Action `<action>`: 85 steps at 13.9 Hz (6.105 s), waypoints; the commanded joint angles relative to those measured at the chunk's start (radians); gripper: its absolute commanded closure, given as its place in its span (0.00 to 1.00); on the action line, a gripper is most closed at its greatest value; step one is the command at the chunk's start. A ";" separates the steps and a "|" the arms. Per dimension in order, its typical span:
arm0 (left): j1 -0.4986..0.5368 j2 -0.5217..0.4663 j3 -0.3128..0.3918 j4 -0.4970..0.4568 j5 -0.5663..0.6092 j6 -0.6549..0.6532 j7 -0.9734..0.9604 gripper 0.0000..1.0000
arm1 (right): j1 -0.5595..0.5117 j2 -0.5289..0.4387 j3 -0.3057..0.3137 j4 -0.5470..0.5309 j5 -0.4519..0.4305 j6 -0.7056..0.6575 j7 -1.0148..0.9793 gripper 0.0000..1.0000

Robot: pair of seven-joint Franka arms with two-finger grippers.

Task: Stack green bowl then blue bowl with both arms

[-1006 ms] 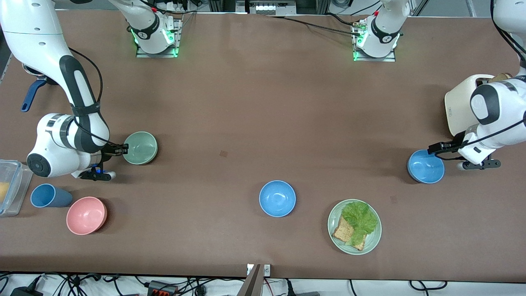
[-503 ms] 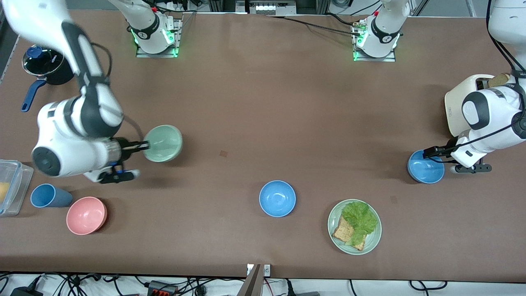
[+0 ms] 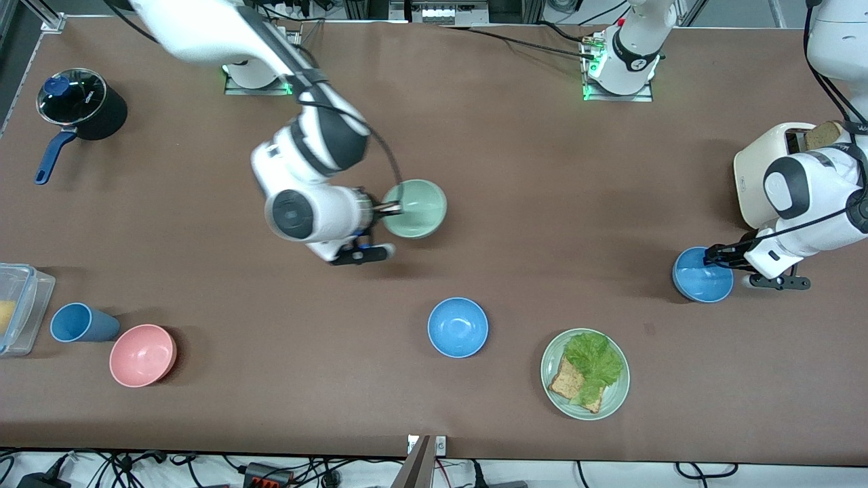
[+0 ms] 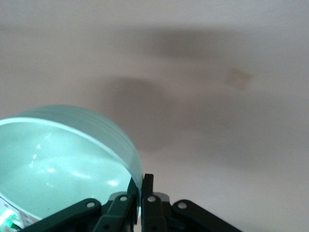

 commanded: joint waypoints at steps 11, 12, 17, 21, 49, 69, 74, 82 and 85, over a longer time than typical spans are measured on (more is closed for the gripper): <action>0.032 0.028 -0.013 0.026 0.020 0.008 0.091 0.94 | 0.146 0.165 -0.013 0.036 -0.104 0.134 0.206 1.00; 0.032 0.025 -0.016 0.026 0.020 0.002 0.091 0.98 | 0.146 0.163 -0.013 0.028 -0.109 0.114 0.212 1.00; 0.023 -0.008 -0.026 0.066 0.020 -0.153 0.235 0.99 | 0.146 0.156 -0.005 0.035 -0.159 0.002 0.294 0.99; 0.029 -0.071 -0.077 0.069 0.006 -0.257 0.266 1.00 | 0.147 0.146 -0.004 0.053 -0.158 0.003 0.380 0.00; -0.265 -0.102 -0.709 0.066 -0.158 -0.163 -1.298 1.00 | -0.400 -0.429 -0.323 0.141 -0.239 -0.314 -0.473 0.00; -0.372 0.058 -0.692 -0.064 0.278 0.045 -1.584 0.94 | -0.410 -0.688 -0.314 -0.275 -0.255 -0.175 -0.499 0.00; -0.342 0.045 -0.698 -0.012 0.278 -0.038 -1.681 0.62 | -0.405 -0.691 -0.309 -0.277 -0.262 -0.194 -0.553 0.00; -0.069 0.025 -0.888 0.120 0.275 -0.254 -1.489 0.62 | -0.405 -0.711 -0.309 -0.314 -0.256 -0.182 -0.538 0.00; -0.060 0.036 -0.887 0.245 0.272 -0.384 -1.417 0.54 | -0.403 -0.722 -0.307 -0.314 -0.254 -0.193 -0.536 0.00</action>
